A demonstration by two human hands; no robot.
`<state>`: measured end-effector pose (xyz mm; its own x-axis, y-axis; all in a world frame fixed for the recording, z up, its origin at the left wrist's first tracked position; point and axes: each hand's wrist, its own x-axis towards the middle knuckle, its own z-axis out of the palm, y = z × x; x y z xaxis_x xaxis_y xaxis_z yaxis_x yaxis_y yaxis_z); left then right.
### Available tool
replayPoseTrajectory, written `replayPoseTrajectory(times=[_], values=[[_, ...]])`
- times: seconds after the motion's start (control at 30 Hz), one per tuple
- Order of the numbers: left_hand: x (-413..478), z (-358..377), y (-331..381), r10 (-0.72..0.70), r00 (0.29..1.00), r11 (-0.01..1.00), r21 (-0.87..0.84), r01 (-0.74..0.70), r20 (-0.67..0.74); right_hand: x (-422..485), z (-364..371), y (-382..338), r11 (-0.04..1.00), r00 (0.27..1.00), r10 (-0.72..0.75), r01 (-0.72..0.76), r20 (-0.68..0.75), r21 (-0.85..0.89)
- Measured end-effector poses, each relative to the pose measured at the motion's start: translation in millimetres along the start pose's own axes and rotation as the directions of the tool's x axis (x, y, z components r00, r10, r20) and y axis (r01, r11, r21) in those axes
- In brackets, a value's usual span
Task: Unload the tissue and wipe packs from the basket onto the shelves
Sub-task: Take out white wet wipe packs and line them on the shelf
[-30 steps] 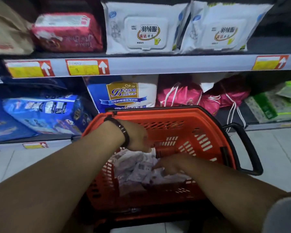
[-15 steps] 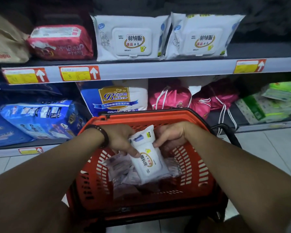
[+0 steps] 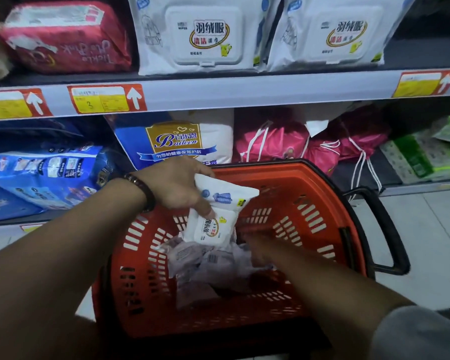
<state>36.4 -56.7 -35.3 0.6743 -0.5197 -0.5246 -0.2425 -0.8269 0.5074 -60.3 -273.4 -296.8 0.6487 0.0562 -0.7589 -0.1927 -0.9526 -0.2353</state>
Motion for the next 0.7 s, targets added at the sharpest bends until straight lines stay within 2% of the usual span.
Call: replayPoseTrajectory(times=[0.07,0.1,0.17,0.27,0.37,0.47,0.5,0.57,0.63,0.7], values=[[2.6,-1.1,-0.9,-0.007,1.000,0.998,-0.061,0.008,0.021,4.6,11.7,3.3,0.998,0.999,0.049,-0.049,-0.014,0.026],[3.3,-1.6,-0.5,-0.010,0.999,0.997,-0.082,0.013,0.037,8.4,19.3,7.1,0.997,1.000,0.016,-0.016,-0.004,-0.073],[4.9,-1.4,-0.4,0.003,0.999,0.997,-0.083,0.001,0.054,14.6,25.4,12.2,0.987,0.999,-0.029,0.025,-0.021,-0.160],[3.8,-3.0,2.3,0.011,0.996,0.994,-0.106,-0.002,0.084,19.5,27.3,11.5,0.990,1.000,0.009,-0.010,-0.008,-0.138],[-0.3,-5.6,3.5,-0.025,0.997,0.985,-0.170,0.038,0.077,-3.6,7.3,4.5,0.973,0.998,-0.066,0.065,0.006,-0.221],[-11.0,-8.3,6.1,-0.039,0.998,0.950,-0.307,0.054,0.053,-24.3,-31.8,4.7,0.980,0.990,-0.113,0.124,0.081,-0.155],[-16.6,-8.9,8.5,-0.036,0.998,0.924,-0.379,0.052,0.049,-33.0,-46.8,2.8,0.973,0.986,-0.125,0.144,0.112,-0.181],[-27.2,-9.2,10.8,-0.059,0.996,0.800,-0.593,0.085,0.063,-50.4,-82.3,-2.1,0.963,0.982,-0.187,0.189,0.029,-0.191],[-37.3,-11.5,17.2,-0.078,0.994,0.610,-0.785,0.107,0.074,-70.6,-120.4,-5.7,0.952,0.959,-0.271,0.255,-0.080,-0.167],[-46.9,-16.3,23.4,-0.055,0.998,0.438,-0.897,0.060,0.039,-120.1,-162.2,-24.0,0.947,0.931,-0.305,0.275,-0.200,-0.164]])
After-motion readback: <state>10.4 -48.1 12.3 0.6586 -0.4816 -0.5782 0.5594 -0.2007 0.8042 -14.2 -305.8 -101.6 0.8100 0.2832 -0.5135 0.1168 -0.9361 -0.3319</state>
